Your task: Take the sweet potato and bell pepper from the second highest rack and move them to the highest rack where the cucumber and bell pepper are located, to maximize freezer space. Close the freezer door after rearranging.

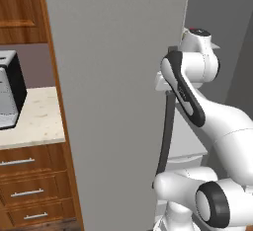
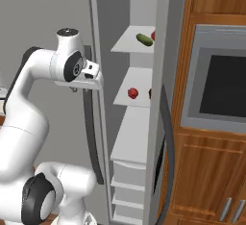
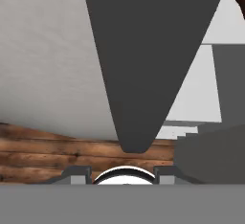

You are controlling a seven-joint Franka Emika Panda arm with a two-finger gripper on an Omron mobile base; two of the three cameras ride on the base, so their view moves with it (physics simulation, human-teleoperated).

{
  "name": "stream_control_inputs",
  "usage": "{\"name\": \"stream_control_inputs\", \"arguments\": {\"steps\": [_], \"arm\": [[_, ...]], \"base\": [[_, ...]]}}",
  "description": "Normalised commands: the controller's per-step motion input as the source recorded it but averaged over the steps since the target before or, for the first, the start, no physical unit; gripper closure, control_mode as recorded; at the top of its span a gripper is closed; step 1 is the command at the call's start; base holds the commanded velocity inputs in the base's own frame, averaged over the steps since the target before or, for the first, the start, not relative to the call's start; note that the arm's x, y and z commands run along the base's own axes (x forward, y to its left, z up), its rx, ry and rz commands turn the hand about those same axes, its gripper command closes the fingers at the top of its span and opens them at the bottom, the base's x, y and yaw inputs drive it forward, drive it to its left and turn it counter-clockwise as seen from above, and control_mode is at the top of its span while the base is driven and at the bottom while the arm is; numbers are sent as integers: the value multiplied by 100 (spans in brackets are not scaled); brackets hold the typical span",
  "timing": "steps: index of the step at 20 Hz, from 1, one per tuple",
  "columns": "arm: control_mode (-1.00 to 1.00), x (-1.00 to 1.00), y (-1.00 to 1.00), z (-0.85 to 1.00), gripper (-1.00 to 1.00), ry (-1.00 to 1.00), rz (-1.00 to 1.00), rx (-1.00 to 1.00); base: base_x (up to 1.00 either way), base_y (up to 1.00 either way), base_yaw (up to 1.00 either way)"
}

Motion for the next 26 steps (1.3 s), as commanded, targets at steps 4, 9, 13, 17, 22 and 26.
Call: {"name": "stream_control_inputs", "arguments": {"steps": [4,9,13,17,22,26], "arm": [[100,0,0,0,-100,0,0,0],[100,0,0,0,-100,0,0,0],[100,0,0,0,-100,0,0,0],[100,0,0,0,-100,0,0,0],[100,0,0,0,-100,0,0,0],[100,0,0,0,-100,0,0,0]], "base": [[-11,2,0],[-48,19,-13],[-41,4,-50],[-8,0,-65],[12,8,-33],[45,2,-1]]}}
